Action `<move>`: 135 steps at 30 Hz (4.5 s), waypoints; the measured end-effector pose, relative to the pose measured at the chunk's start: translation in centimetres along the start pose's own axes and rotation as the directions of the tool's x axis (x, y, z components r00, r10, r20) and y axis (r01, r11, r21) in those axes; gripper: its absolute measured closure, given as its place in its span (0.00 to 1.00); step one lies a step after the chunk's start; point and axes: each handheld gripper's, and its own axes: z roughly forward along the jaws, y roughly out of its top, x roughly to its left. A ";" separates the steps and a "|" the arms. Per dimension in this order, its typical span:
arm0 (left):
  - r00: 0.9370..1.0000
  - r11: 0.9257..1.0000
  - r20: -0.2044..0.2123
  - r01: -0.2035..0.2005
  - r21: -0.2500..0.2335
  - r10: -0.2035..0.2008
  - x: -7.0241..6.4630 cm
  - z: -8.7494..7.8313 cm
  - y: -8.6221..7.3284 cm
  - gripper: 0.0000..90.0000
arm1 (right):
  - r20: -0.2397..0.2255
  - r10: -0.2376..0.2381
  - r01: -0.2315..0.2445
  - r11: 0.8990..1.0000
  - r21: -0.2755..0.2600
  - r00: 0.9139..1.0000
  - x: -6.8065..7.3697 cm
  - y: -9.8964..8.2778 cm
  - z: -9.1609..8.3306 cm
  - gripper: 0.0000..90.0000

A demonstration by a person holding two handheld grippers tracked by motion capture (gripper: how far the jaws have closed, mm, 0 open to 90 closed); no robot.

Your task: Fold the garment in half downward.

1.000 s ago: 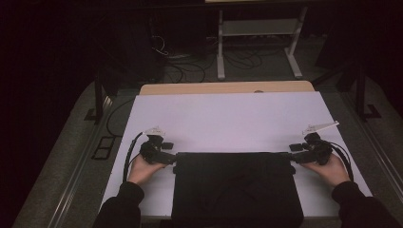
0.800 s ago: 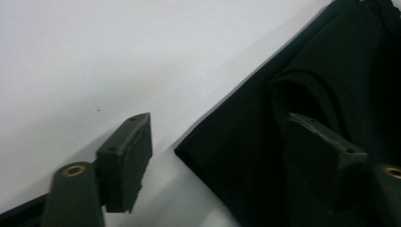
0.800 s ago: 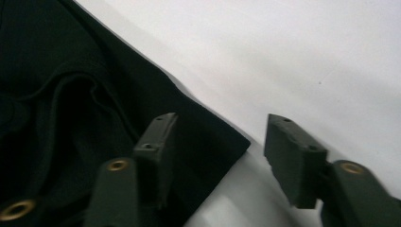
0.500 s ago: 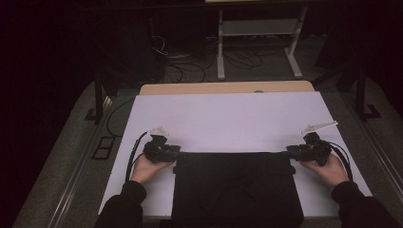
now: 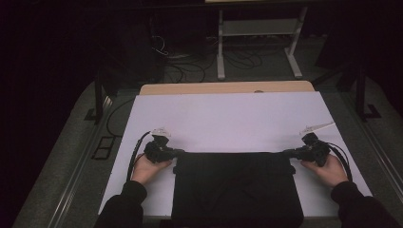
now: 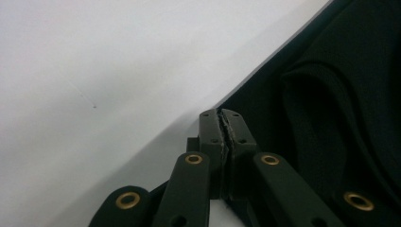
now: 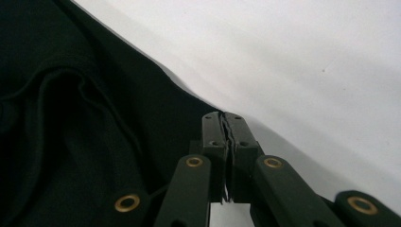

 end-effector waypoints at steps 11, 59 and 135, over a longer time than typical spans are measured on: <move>0.998 1.000 -0.051 -0.021 -0.003 0.021 -0.3 -0.4 0.5 0.98 | 0.018 -0.002 0.002 1.000 -0.008 1.000 -0.2 0.1 -0.1 0.97; 0.965 0.994 -0.237 -0.107 0.025 0.109 0.6 -2.9 6.3 0.98 | 0.067 0.013 -0.008 0.997 -0.078 0.998 -1.3 5.0 -0.4 0.97; 0.945 0.999 -0.326 -0.025 -0.035 0.012 7.3 -1.1 14.4 0.97 | 0.183 0.124 -0.097 0.984 -0.147 0.975 -5.9 15.0 0.1 0.97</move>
